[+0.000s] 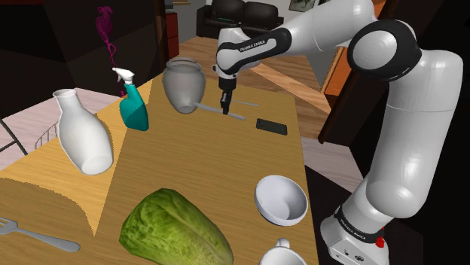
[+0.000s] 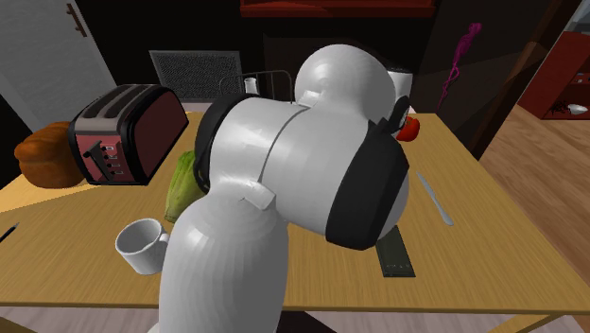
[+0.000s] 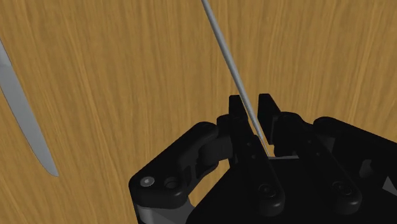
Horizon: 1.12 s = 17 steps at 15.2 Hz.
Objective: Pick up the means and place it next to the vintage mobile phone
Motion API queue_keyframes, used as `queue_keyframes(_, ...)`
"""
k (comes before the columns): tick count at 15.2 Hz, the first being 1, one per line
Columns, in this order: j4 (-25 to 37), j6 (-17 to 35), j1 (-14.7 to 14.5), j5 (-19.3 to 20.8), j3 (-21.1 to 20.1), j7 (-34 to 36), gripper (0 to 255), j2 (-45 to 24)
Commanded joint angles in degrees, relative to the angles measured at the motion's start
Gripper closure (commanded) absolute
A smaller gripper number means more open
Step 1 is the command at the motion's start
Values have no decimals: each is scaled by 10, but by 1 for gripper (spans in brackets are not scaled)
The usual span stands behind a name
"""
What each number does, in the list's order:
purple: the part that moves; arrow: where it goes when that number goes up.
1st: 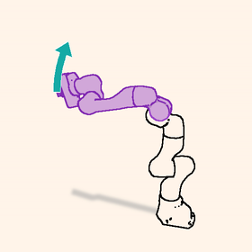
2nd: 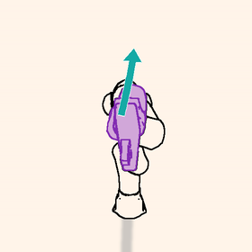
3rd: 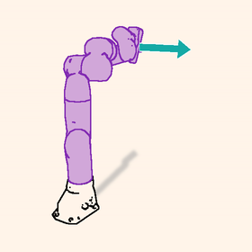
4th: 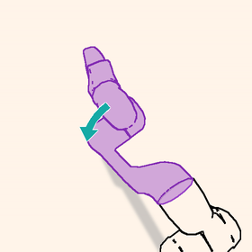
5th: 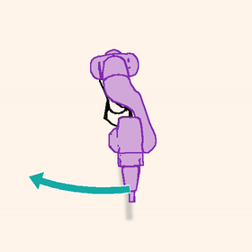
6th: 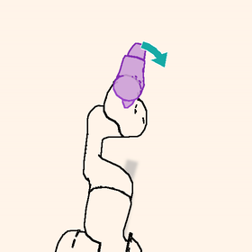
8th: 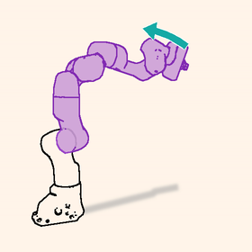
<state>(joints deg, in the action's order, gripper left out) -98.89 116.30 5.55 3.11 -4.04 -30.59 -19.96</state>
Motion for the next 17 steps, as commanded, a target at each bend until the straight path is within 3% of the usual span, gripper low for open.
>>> queue_keyframes(1,-5,9,1,1,1,0,255,-6)
queue_keyframes(8,-5,9,1,1,1,0,255,-6)
queue_keyframes(9,-4,9,1,1,1,0,0,-7)
queue_keyframes(14,-5,9,1,1,1,0,0,-6)
queue_keyframes(17,32,-43,1,-1,0,-1,0,10)
